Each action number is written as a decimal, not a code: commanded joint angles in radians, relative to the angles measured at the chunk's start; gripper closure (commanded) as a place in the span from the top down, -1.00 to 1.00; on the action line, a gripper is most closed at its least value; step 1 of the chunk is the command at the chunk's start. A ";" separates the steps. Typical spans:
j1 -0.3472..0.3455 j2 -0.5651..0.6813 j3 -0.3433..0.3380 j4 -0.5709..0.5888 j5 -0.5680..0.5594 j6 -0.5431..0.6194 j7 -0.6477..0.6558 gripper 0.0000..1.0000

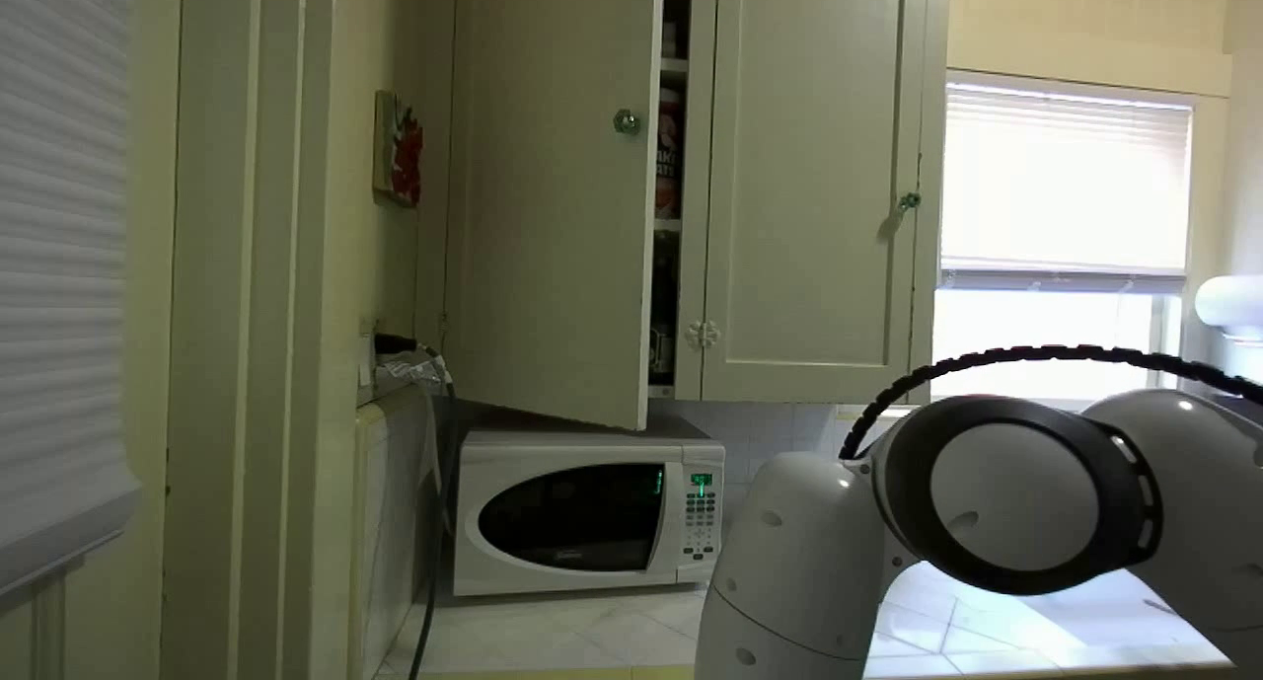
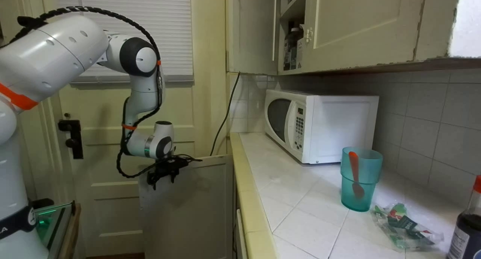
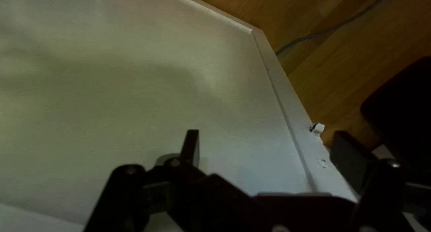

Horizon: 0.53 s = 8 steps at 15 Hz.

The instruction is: Open the bottom left cabinet door

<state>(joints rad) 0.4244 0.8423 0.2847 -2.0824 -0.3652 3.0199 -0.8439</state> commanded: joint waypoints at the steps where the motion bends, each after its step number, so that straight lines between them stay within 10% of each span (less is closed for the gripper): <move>1: 0.153 -0.104 -0.132 -0.194 0.019 0.200 0.265 1.00; 8: 0.624 -0.277 -0.464 -0.532 0.319 0.501 0.555 1.00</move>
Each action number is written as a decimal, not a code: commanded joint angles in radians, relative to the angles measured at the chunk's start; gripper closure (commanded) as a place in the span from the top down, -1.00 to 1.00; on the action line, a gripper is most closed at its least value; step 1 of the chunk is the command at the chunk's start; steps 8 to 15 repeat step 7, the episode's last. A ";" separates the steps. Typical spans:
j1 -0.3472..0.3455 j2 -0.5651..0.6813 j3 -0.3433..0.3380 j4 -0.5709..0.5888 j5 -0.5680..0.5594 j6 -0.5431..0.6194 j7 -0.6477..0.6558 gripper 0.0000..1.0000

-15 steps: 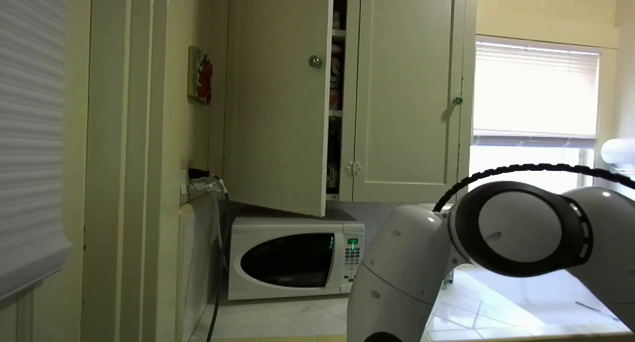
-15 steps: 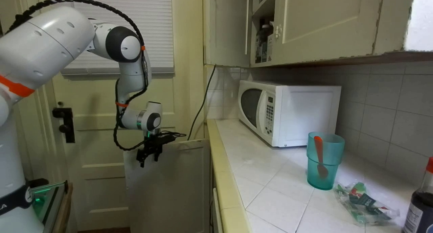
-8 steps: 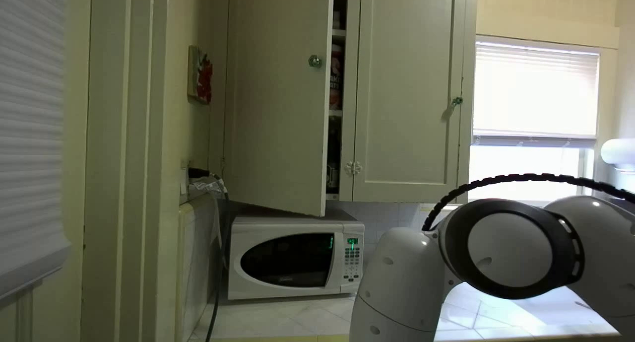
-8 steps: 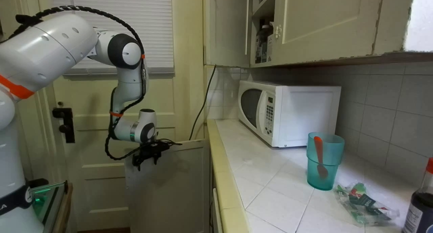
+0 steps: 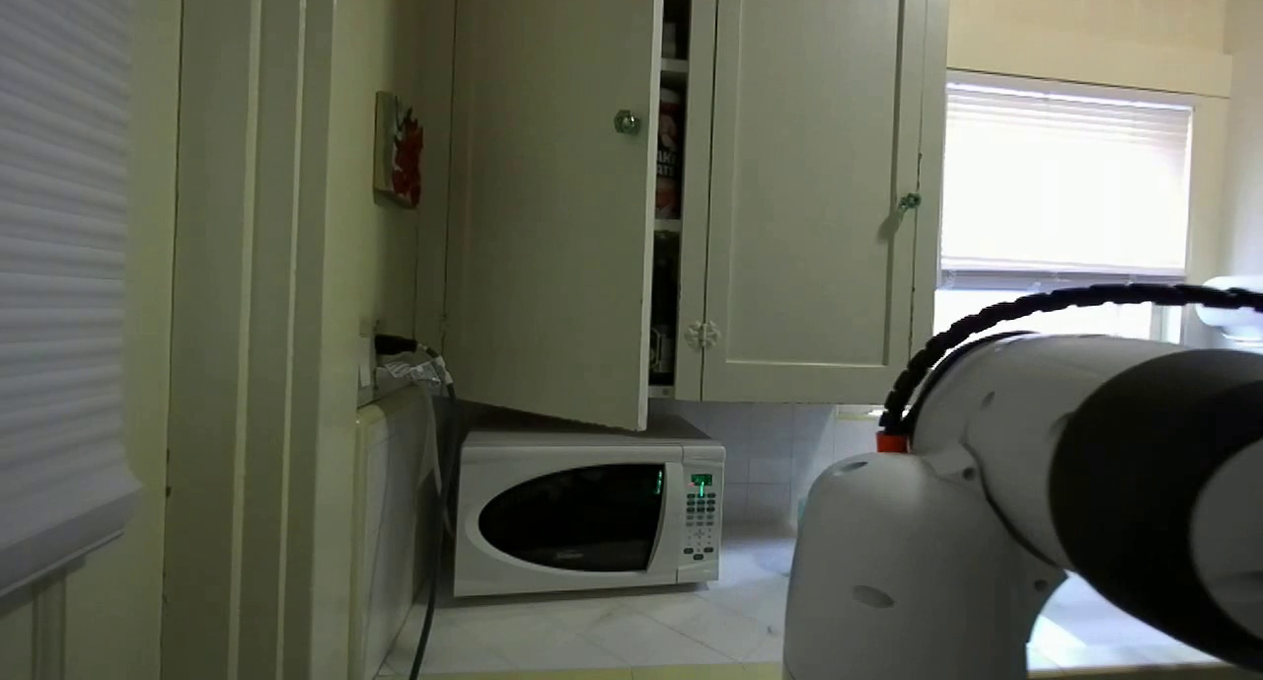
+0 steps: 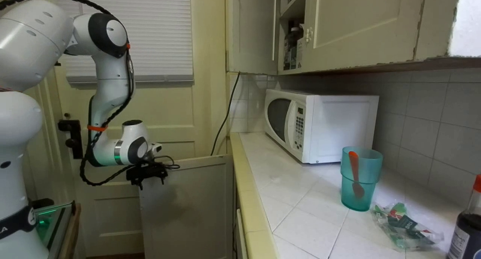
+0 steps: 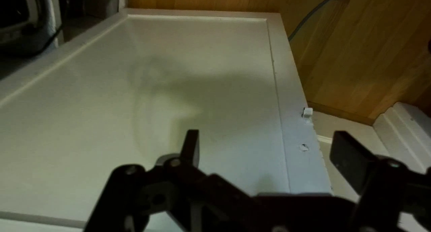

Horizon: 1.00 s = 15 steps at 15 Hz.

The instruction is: Open the bottom left cabinet door

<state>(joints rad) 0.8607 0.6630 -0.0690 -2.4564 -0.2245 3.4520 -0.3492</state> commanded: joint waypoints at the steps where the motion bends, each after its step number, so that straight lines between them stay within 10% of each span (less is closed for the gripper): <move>1: 0.245 -0.116 -0.135 -0.197 0.258 0.085 0.070 1.00; 15: 0.272 -0.104 -0.132 -0.199 0.323 0.085 0.058 1.00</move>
